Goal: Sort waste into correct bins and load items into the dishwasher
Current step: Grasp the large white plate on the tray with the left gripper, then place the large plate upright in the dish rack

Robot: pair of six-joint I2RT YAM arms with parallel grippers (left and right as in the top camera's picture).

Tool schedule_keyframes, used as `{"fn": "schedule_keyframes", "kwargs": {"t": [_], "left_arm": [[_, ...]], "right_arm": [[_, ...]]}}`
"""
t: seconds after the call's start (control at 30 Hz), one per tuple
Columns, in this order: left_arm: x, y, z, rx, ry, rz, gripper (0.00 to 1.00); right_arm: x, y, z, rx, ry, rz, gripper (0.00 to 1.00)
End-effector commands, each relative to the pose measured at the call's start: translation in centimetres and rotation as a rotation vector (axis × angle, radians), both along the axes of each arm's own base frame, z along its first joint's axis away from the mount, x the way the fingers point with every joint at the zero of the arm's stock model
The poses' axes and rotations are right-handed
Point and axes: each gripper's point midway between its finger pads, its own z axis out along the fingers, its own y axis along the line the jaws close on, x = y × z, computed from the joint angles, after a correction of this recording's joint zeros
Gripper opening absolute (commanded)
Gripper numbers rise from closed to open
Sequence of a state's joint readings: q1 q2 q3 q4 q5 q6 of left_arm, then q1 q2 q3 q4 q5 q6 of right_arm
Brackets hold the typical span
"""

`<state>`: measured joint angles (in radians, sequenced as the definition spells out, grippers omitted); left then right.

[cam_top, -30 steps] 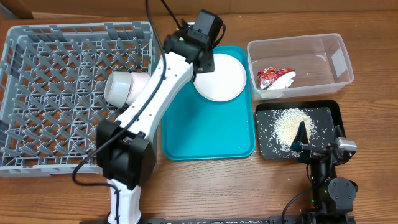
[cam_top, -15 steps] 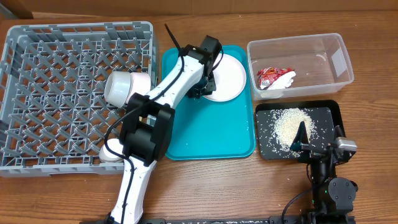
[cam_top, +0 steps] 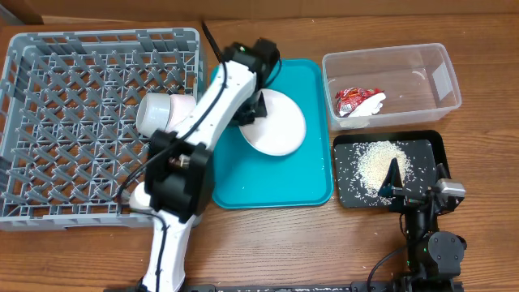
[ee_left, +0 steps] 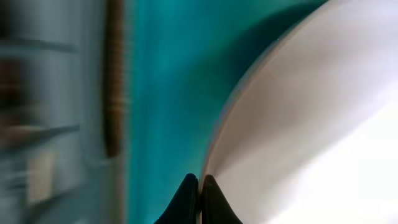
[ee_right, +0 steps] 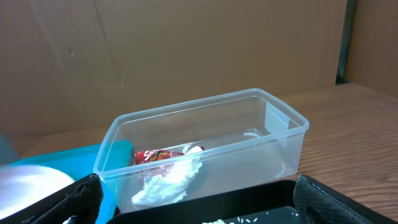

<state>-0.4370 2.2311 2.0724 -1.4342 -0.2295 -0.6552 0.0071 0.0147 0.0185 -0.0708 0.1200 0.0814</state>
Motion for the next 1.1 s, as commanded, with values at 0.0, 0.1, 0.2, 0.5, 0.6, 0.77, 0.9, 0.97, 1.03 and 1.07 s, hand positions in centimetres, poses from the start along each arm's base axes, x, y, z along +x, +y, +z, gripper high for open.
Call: {"fn": "schedule_keyframes", "kwargs": {"t": [0.0,0.1,0.2,0.5,0.6,0.77,0.9,0.97,1.03,1.07], "left_arm": [[0.6,4.3,11.6,0.175,-0.295,0.006,0.04],[-2.4,8.5,18.1,0.347,-0.403,0.042,0.04],[-4.2,10.4,20.5,0.409,-0.434,0.050,0.04],[-9.6,16.5,24.2,0.668,-0.475,0.022,0.04],[-11.0,19.7,23.9,0.781,-0.472,0.112,0.04],[-10.8,23.6,21.5,0.929,-0.426,0.229,0.04],[-9.8,25.6,21.5,1.109,-0.413,0.232,0.04],[-9.2,26.0,21.5,1.148,-0.418,0.241,0.04],[-8.4,26.6,21.1,1.166,-0.432,0.272,0.04],[-8.0,26.9,20.7,1.168,-0.429,0.281,0.04]], "right_arm": [[0.0,-0.2,-0.1,-0.004,-0.006,-0.012,1.00],[0.0,-0.2,-0.1,-0.004,-0.006,-0.012,1.00],[0.0,-0.2,-0.1,-0.003,-0.006,-0.012,1.00],[0.0,-0.2,-0.1,-0.004,-0.006,-0.012,1.00],[0.0,-0.2,-0.1,-0.003,-0.006,-0.012,1.00],[0.0,-0.2,-0.1,-0.004,-0.006,-0.012,1.00],[0.0,-0.2,-0.1,-0.004,-0.006,-0.012,1.00],[0.0,-0.2,-0.1,-0.003,-0.006,-0.012,1.00],[0.0,-0.2,-0.1,-0.004,-0.006,-0.012,1.00],[0.0,-0.2,-0.1,-0.004,-0.006,-0.012,1.00]]}}
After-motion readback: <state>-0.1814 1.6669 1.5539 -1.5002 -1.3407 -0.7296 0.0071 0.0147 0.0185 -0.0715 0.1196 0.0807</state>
